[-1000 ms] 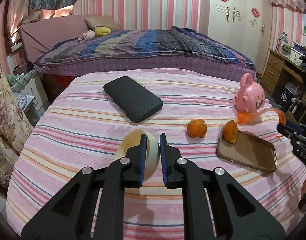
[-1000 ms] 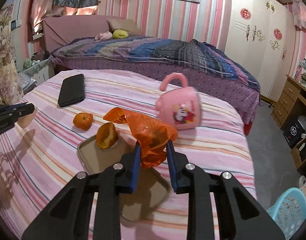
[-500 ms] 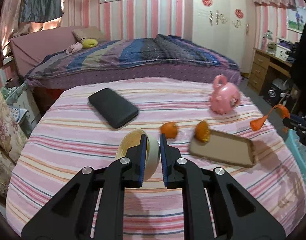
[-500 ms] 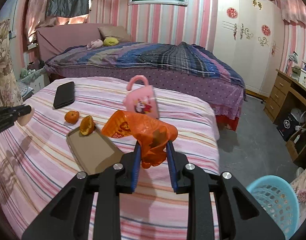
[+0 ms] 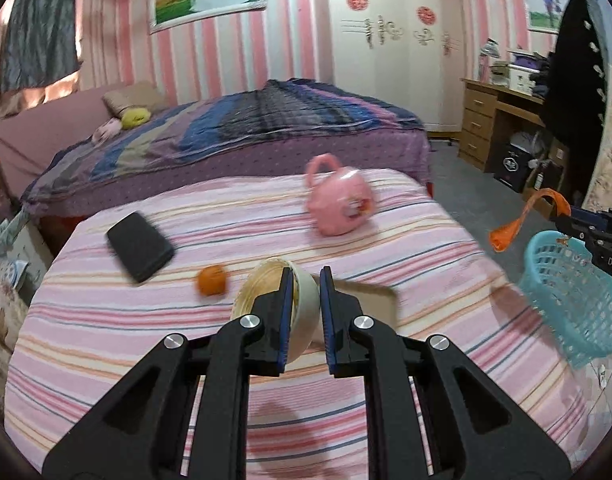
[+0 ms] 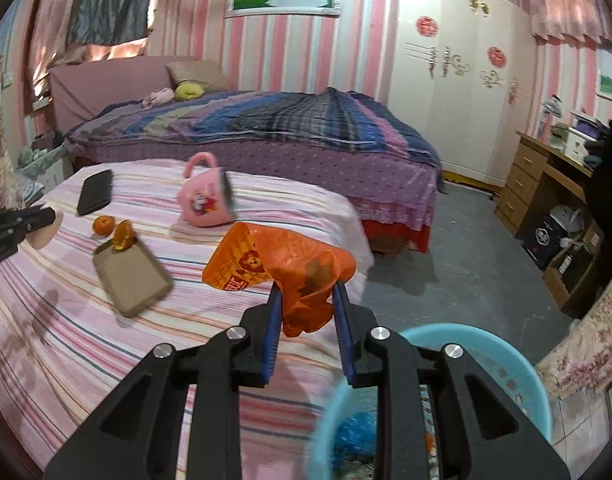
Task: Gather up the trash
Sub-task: 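Carry bowl and orange bag over the blue basket and open both tools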
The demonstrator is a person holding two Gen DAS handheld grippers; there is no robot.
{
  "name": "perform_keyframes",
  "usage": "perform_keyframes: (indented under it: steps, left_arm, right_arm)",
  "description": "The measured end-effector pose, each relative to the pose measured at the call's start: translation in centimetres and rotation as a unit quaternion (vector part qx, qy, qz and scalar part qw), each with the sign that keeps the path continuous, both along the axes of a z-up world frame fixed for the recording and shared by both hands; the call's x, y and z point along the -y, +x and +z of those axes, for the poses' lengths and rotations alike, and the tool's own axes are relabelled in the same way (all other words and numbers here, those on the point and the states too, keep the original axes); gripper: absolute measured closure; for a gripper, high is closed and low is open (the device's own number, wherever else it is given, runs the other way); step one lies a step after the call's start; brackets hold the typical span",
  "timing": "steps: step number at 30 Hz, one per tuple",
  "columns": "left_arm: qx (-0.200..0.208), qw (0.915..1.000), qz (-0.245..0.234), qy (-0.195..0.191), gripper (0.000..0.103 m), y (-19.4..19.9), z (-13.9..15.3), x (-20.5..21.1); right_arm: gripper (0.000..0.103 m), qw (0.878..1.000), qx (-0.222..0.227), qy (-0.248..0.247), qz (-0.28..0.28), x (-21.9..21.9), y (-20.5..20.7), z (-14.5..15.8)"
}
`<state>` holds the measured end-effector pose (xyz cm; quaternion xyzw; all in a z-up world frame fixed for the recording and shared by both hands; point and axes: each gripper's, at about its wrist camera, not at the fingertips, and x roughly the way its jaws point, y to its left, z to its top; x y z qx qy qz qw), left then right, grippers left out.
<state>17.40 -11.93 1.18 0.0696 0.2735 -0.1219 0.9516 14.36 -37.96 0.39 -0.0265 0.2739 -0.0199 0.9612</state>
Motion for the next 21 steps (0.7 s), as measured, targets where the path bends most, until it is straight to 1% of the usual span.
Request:
perform_keyframes:
  steps: [3, 6, 9, 10, 15, 18, 21]
  left_arm:
    - [-0.007, 0.9996, -0.017, -0.023, 0.091, -0.5, 0.0, 3.2]
    - [-0.01, 0.9989, -0.038, -0.025, 0.091, -1.2, -0.1, 6.8]
    - [-0.013, 0.9976, -0.062, -0.029, 0.091, -2.2, -0.2, 10.2]
    - [-0.013, 0.997, -0.071, -0.029, 0.091, -2.6, -0.2, 11.4]
    - [-0.004, 0.9937, -0.111, -0.015, 0.091, -5.0, -0.7, 17.2]
    - [-0.008, 0.9908, -0.134, -0.01, 0.091, -6.3, -1.4, 20.2]
    - [-0.019, 0.9881, -0.152, -0.017, 0.091, -6.9, -1.9, 22.5]
  right_arm:
    - [0.078, 1.0, 0.002, 0.002, -0.012, 1.4, -0.7, -0.1]
    - [0.078, 0.999, 0.003, 0.014, -0.042, 5.0, -2.5, -0.2]
    - [0.078, 0.998, 0.003, 0.011, -0.059, 6.6, -3.4, -0.3]
    - [0.078, 0.997, 0.001, 0.01, -0.072, 8.1, -4.3, -0.6]
    - [0.078, 0.995, -0.011, 0.0, -0.096, 10.9, -5.8, -1.1]
    - [0.078, 0.993, -0.026, 0.005, -0.112, 13.5, -6.8, -2.2]
    - [0.078, 0.992, -0.033, 0.009, -0.123, 15.4, -7.8, -2.2]
